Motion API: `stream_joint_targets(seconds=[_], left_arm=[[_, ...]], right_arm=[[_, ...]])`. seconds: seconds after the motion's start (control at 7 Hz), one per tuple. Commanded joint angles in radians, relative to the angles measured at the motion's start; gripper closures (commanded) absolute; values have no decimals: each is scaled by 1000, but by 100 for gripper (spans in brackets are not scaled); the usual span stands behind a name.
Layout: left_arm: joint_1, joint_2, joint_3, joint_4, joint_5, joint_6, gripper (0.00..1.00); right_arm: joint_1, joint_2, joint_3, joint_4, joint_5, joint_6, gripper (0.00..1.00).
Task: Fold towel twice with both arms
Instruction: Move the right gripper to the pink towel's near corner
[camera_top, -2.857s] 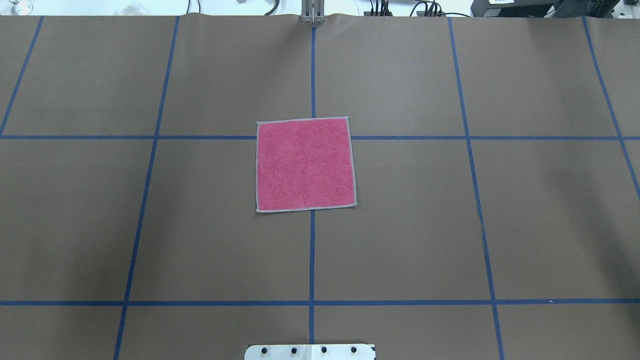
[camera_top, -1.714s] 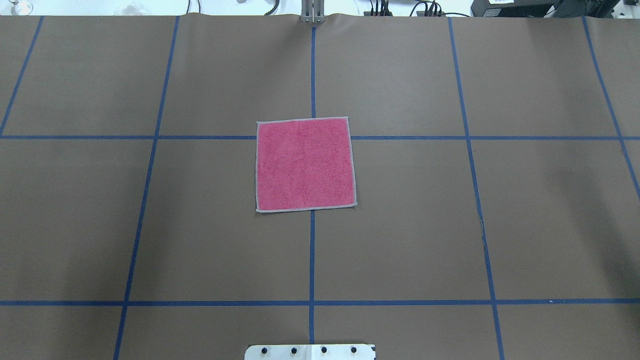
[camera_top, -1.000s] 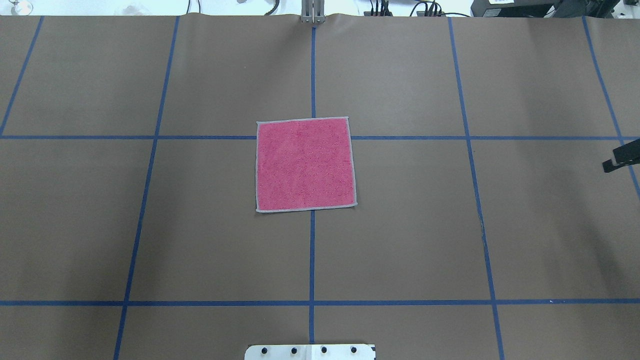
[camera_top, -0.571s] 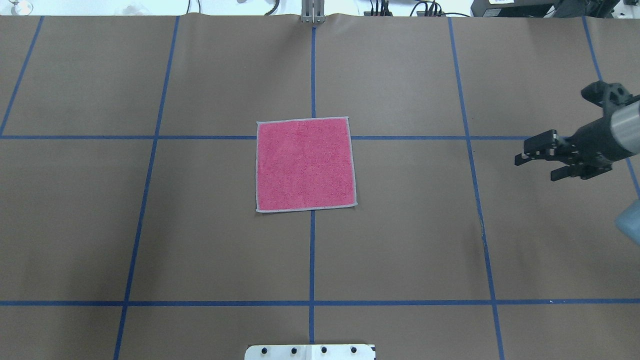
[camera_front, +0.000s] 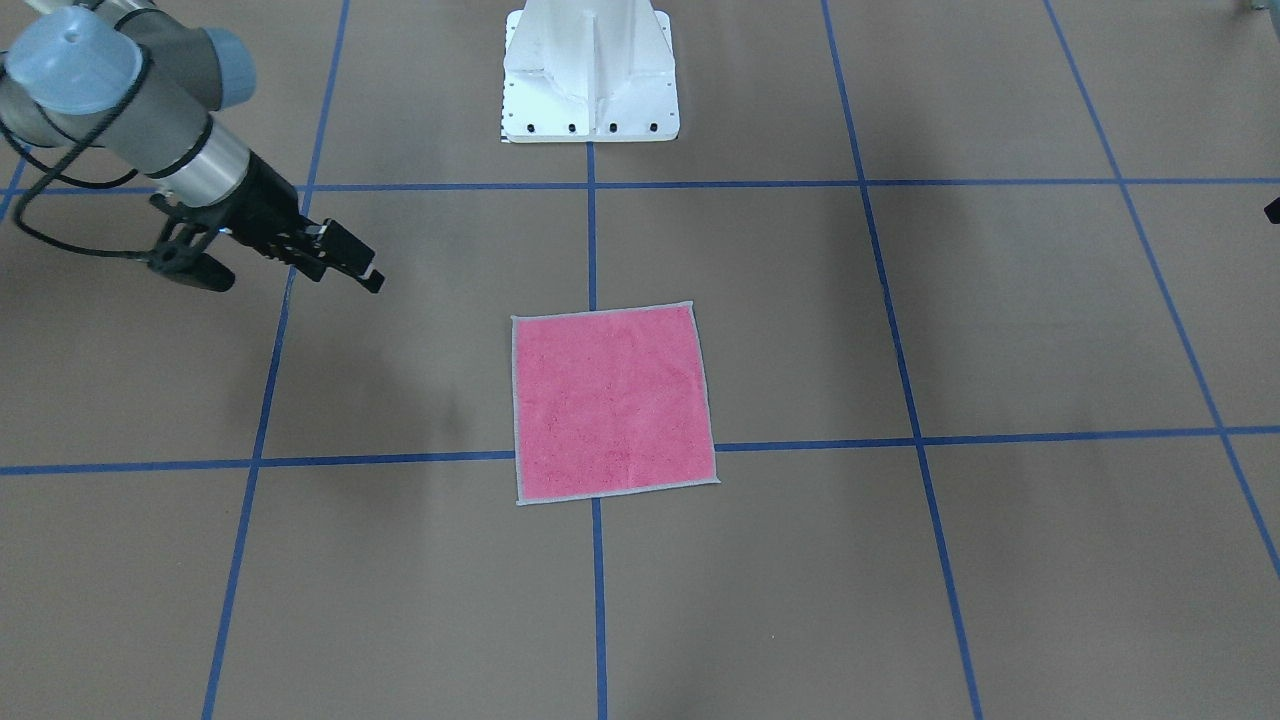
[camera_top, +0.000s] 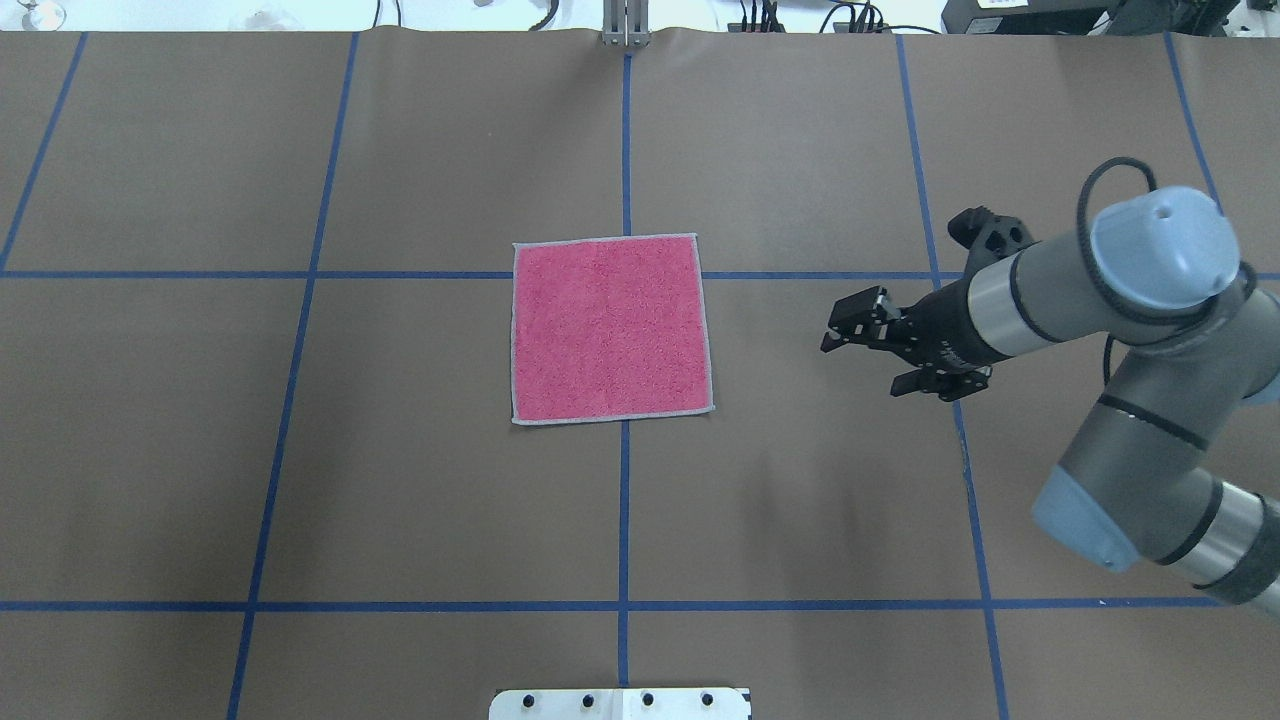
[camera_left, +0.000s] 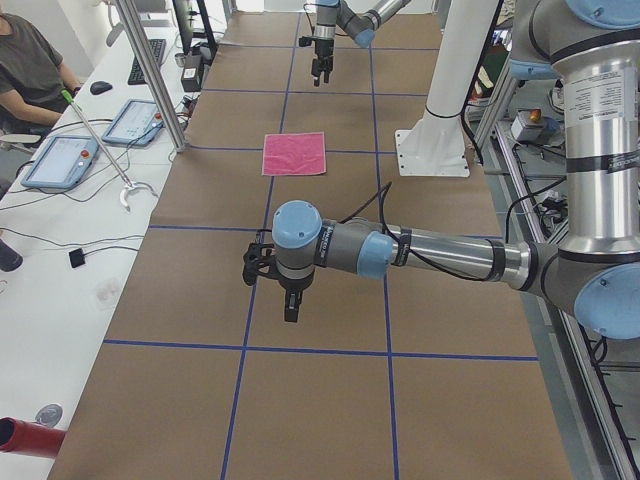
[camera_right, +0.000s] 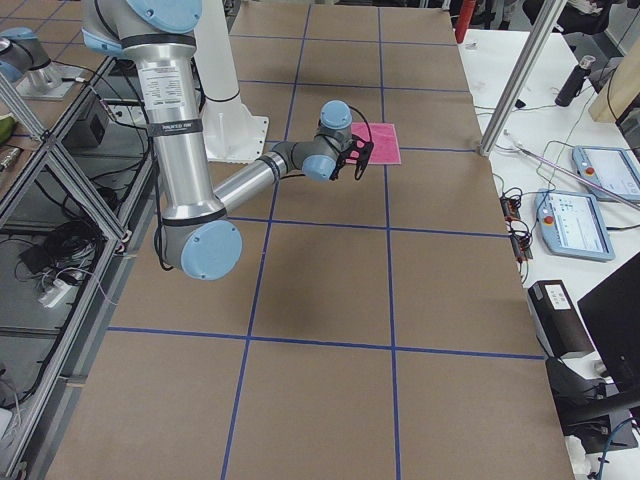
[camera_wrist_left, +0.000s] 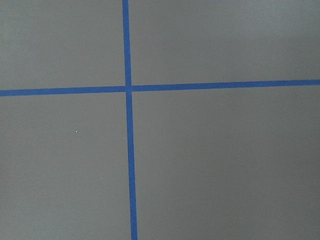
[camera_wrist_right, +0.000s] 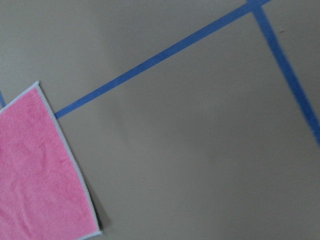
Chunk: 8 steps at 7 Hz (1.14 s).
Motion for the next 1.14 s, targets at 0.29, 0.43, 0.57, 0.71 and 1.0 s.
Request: stream_joint_targets(seconds=[0.29, 0.43, 0.57, 0.71, 1.0], left_arm=[[23, -10, -1, -3, 1, -1, 0], [23, -10, 0, -3, 0, -1, 0], [23, -10, 0, -3, -10, -1, 0], [23, -10, 0, -3, -28, -1, 0], [25, -10, 2, -3, -30, -1, 0]], right_arm=[[-164, 246, -88, -248, -201, 140, 9], [-179, 263, -133, -246, -252, 138, 11], [-184, 300, -182, -245, -263, 140, 11], [-187, 314, -226, -242, -269, 138, 11], [-209, 323, -245, -233, -310, 138, 16]])
